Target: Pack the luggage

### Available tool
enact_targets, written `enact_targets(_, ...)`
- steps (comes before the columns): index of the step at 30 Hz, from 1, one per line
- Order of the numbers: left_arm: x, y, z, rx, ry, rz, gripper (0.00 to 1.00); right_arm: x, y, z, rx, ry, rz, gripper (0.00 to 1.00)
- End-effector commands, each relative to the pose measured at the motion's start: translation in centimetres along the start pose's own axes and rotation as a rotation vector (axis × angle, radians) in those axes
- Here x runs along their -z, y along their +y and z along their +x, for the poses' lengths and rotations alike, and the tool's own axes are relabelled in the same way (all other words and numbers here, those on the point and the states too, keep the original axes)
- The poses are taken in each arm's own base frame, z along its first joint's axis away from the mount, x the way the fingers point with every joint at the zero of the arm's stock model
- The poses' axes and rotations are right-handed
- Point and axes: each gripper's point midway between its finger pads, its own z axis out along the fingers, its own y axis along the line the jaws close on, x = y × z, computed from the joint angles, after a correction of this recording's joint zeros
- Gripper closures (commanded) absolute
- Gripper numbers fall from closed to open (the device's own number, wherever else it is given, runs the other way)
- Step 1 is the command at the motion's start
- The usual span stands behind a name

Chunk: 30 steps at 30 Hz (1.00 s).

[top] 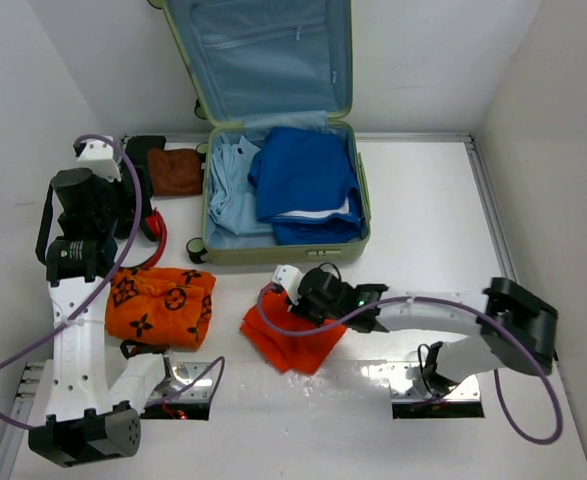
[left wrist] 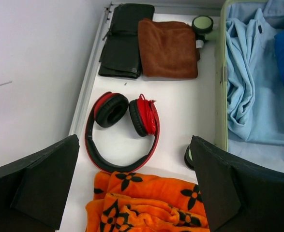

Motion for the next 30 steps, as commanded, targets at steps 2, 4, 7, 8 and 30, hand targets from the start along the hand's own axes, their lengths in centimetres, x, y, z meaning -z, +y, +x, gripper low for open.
enact_targets(2,-0.7,-0.1,-0.5,0.006,-0.012,0.012,0.00,3.2,-2.1,-2.2,0.327,-0.093,-0.047,1.00)
enact_targets(4,-1.3,-0.4,-0.4,0.014,-0.004,0.024,0.00,4.6,-3.5,-3.6,0.437,-0.151,-0.008,1.00)
enact_targets(7,-1.5,-0.7,-0.8,0.024,-0.014,0.041,0.00,5.9,-3.9,-5.0,0.548,-0.213,-0.039,1.00)
enact_targets(8,-1.8,-0.7,-0.6,0.024,-0.005,0.042,0.00,6.6,-5.5,-5.3,0.583,-0.216,-0.011,1.00)
enact_targets(30,-4.2,-0.6,-0.1,0.025,0.037,0.038,0.00,3.4,-22.7,-13.6,0.944,-0.283,0.010,1.00)
